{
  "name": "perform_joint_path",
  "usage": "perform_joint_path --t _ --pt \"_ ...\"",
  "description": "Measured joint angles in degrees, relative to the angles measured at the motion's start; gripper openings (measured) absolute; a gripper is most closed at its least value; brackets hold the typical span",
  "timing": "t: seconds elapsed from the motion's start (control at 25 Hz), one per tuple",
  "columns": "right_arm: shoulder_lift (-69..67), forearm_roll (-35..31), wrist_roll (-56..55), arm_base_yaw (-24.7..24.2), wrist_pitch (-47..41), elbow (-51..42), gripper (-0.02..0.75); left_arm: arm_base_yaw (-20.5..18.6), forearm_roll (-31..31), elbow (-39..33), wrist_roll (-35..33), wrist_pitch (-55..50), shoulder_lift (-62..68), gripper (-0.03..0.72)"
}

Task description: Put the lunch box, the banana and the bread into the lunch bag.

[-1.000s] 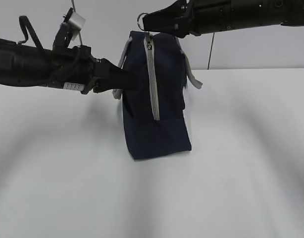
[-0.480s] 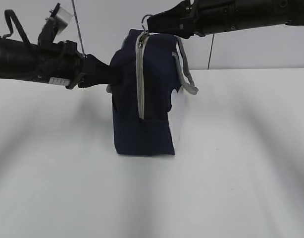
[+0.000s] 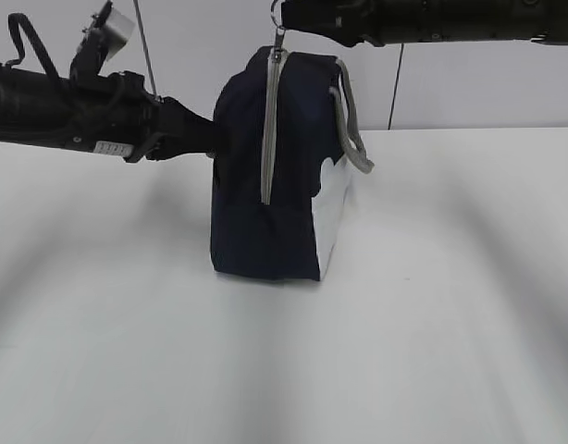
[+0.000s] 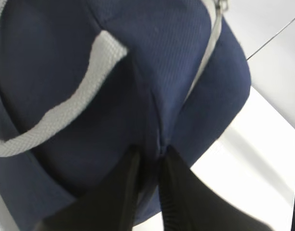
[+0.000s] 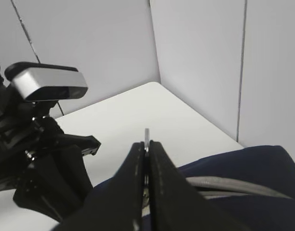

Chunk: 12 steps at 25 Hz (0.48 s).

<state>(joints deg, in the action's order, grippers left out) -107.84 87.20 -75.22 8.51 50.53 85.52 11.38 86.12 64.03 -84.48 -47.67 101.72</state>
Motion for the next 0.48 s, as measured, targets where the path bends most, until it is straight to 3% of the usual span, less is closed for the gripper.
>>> perform_joint_path --t 0.2,0.36,0.48 --pt "-0.1 -1.4 0.7 -0.1 -1.3 0.0 -0.016 0.9 0.3 0.0 0.0 1.5 0.0 0.104" --pt "-0.3 -2.2 0.7 -0.1 -1.6 0.0 -0.016 0.9 2.0 0.0 0.0 3.7 0.0 0.020" --pt "-0.4 -2.2 0.7 -0.1 -1.6 0.0 -0.016 0.9 2.6 0.0 0.0 4.8 0.0 0.006"
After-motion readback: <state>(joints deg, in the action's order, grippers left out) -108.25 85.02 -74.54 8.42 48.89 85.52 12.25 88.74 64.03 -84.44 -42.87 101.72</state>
